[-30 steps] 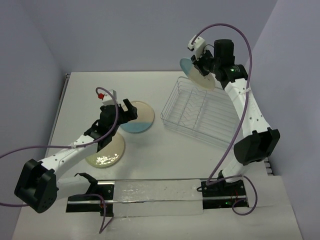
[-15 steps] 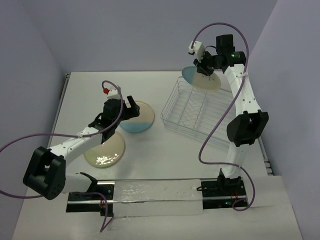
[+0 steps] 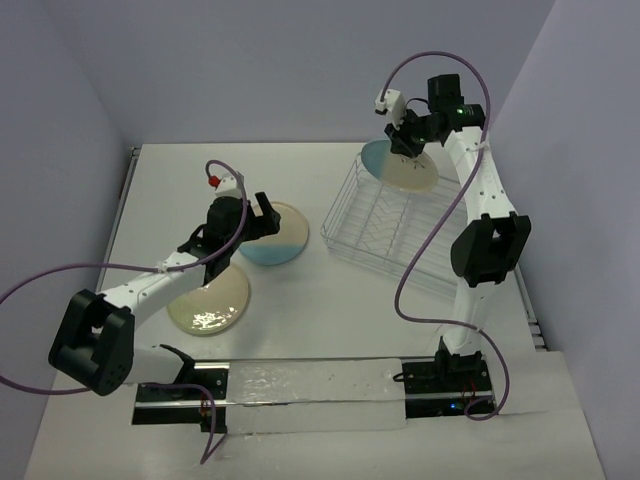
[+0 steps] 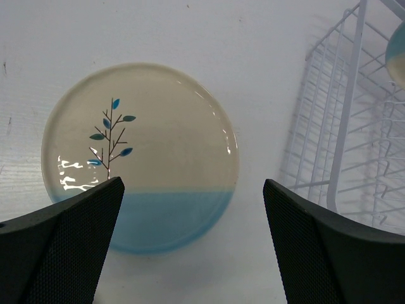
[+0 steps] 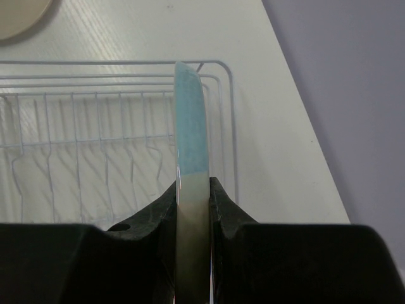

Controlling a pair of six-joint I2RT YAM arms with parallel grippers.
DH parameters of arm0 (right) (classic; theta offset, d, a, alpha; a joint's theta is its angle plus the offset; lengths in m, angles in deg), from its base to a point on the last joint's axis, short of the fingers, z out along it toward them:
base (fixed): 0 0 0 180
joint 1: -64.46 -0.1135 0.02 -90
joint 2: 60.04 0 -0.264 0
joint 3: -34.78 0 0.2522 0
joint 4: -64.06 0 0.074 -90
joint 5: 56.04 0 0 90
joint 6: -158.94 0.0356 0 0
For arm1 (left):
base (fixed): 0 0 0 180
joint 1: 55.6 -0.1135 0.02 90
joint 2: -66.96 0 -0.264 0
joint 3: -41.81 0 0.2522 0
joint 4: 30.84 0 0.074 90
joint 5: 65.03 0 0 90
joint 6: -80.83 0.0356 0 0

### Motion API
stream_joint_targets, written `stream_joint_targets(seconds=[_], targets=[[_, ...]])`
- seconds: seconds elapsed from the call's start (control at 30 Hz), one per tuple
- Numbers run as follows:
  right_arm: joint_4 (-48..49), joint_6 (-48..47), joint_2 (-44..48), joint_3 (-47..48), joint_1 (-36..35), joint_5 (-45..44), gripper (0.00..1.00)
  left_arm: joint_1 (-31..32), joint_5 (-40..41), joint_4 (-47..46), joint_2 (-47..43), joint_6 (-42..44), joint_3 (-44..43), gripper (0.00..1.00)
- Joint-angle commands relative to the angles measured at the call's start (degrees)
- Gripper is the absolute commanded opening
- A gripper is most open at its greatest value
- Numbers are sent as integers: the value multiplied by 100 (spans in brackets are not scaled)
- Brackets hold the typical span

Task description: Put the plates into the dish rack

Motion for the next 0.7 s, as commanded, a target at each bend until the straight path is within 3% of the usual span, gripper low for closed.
stream_joint_targets(seconds=[0.0,0.67], targets=[[722,40,45,168,-1,-180,0,-50,-134,-234,103,70,-306,99],[1364,712,-298,-624,-23,-199,0,-54,-243,-187,329,134,-392,99]])
